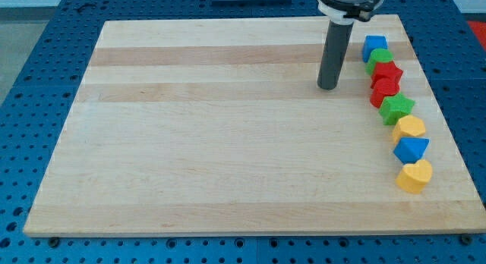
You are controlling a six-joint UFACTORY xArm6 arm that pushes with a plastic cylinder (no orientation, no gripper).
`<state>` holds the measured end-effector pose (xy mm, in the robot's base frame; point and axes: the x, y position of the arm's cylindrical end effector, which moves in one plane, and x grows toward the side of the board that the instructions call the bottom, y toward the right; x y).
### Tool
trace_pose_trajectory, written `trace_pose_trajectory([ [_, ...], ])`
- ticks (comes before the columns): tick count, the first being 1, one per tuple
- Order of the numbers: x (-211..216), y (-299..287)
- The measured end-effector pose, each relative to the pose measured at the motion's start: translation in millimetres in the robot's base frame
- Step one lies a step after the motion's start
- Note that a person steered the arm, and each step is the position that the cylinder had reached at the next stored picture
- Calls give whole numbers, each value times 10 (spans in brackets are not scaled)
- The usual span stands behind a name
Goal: Slide the blue cube left a bit
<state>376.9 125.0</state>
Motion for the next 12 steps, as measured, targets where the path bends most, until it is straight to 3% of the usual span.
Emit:
trace_pose_trajectory([
  [2,-59,-498],
  [4,-947,-656],
  [5,-1608,-463],
  [6,-1852,-84],
  [7,-1851,445],
  [8,-1858,508],
  [10,-1847,1925],
  [12,-1641,2201],
])
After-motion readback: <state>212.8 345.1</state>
